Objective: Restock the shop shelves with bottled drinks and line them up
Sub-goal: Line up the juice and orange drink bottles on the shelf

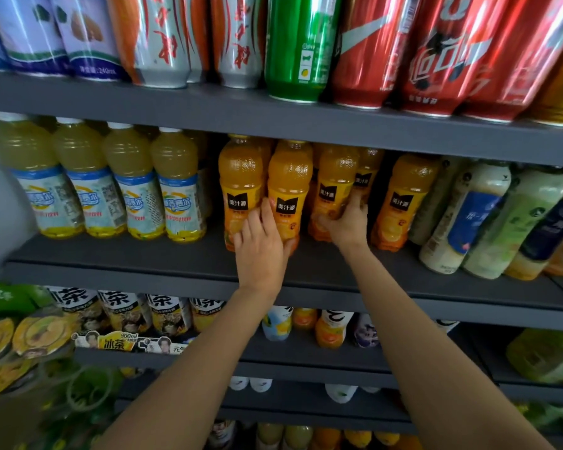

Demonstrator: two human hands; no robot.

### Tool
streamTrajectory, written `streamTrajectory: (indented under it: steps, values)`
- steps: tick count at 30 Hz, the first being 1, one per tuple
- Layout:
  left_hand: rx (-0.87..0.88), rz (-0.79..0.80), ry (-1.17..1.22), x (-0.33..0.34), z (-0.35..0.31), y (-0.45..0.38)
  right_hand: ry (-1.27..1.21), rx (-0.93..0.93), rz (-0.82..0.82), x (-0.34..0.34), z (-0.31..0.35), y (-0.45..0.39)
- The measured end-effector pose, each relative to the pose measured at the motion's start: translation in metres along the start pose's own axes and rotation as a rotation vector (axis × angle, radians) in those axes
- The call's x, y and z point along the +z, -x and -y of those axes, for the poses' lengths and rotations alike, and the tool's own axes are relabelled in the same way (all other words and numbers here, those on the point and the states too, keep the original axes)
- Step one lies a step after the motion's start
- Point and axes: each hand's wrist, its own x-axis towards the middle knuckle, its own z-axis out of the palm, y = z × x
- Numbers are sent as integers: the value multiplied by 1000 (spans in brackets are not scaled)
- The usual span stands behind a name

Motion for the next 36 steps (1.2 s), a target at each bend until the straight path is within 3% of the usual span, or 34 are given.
streamTrajectory:
  steps: [8,16,17,20,22,28,31,36]
  values:
    - [-208,160,237,2,-11,4,-17,-51,23,0,6,-4]
    - [-168,126,237,3,-11,7,-44,-61,70,-6,4,4]
    - [-165,132,243,3,-10,7,-26,-84,-14,-11,-2,10]
    - [-168,134,250,2,-10,6,118,-128,-489,-24,-21,31]
    - [-175,142,254,2,-11,6,146,-48,-650,-31,-28,33]
    - [-179,152,257,2,-11,7,52,324,-387,-40,-39,-2]
    - [-174,138,266,4,-12,8,66,262,-311,-43,-37,6]
    - [-155,120,274,5,-11,10,46,9,-115,-10,-20,48]
